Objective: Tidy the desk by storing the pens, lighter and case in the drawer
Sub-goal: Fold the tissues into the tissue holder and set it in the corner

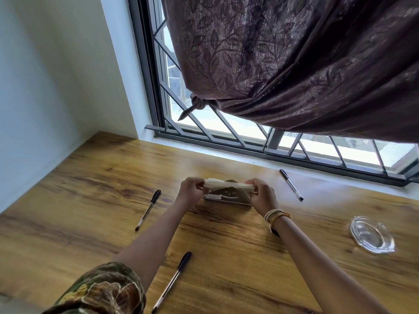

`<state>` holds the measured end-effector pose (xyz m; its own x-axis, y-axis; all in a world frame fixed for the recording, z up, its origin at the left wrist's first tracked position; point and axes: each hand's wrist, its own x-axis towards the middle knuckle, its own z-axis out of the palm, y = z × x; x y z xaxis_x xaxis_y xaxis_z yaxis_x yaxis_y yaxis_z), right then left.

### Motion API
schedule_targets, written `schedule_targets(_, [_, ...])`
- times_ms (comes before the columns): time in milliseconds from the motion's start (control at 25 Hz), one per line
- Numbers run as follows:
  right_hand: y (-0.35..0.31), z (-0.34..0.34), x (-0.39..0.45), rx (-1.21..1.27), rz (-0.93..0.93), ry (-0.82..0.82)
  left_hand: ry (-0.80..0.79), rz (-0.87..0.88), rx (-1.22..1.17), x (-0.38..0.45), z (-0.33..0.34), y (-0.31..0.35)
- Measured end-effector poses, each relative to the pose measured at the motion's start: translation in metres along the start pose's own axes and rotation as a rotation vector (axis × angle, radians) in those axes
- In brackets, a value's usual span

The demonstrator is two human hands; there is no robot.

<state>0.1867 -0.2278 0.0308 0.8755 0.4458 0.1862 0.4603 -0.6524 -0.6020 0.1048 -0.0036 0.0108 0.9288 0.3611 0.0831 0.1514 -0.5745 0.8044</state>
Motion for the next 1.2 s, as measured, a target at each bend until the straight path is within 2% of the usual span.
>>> schedule_targets(120, [0.002, -0.001, -0.002, 0.003, 0.031, -0.025, 0.016, -0.008, -0.005, -0.001, 0.003, -0.004])
schedule_targets(240, [0.007, 0.000, -0.003, 0.033, 0.091, -0.122, 0.016, -0.073, -0.037, -0.003, 0.003, -0.005])
schedule_targets(360, [0.011, 0.004, -0.003, 0.038, 0.148, -0.204, -0.167, -0.139, -0.144, -0.004, 0.002, -0.005])
schedule_targets(440, [0.012, 0.006, -0.005, 0.010, 0.148, -0.175, -0.233, -0.099, -0.059, -0.002, 0.004, -0.004])
schedule_targets(520, [0.012, 0.005, -0.007, 0.003, 0.146, -0.135, -0.196, -0.062, 0.038, -0.001, 0.005, 0.000])
schedule_targets(720, [0.007, 0.001, -0.015, 0.081, 0.145, -0.134, -0.226, -0.065, -0.044, -0.012, -0.010, 0.001])
schedule_targets(1000, [-0.016, 0.013, -0.023, 0.272, 0.095, -0.121, -0.109, -0.118, -0.272, -0.060, -0.048, 0.013])
schedule_targets(1200, [-0.064, 0.014, -0.040, 0.365, -0.003, -0.213, 0.040, -0.123, -0.214, -0.113, -0.081, 0.013])
